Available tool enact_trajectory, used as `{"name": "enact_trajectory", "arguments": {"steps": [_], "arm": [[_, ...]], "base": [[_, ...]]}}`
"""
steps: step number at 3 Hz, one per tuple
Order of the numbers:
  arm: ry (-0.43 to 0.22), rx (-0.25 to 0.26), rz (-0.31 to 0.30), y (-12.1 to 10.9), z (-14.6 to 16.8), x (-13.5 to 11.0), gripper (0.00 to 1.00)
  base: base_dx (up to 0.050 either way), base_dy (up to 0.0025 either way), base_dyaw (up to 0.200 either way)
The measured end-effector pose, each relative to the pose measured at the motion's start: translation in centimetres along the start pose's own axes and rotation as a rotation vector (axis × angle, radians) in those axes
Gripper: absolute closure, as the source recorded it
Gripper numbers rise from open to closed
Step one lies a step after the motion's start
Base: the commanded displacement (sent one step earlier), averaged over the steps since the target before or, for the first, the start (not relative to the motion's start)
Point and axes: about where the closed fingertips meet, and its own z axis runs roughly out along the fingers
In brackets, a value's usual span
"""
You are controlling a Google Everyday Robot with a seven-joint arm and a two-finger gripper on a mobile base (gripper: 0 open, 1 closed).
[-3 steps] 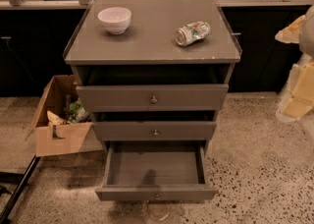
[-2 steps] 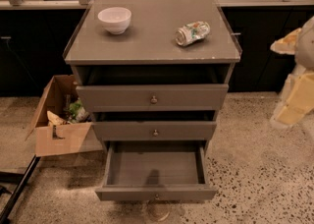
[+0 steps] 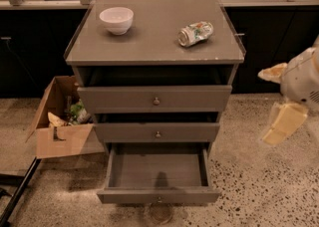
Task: Close bottom drawer
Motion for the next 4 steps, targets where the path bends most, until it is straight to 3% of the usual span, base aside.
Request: {"name": "enact_trajectory", "arguments": {"steps": [3,4], "arm": [[-0.094,-0.155,-0.012,1.1,9.5,0.9,0.00],[-0.094,-0.157,-0.012,1.1,9.6,0.9,0.26]], "base": [[0.000,0.00000,0.000],[0.000,0.00000,0.000]]}}
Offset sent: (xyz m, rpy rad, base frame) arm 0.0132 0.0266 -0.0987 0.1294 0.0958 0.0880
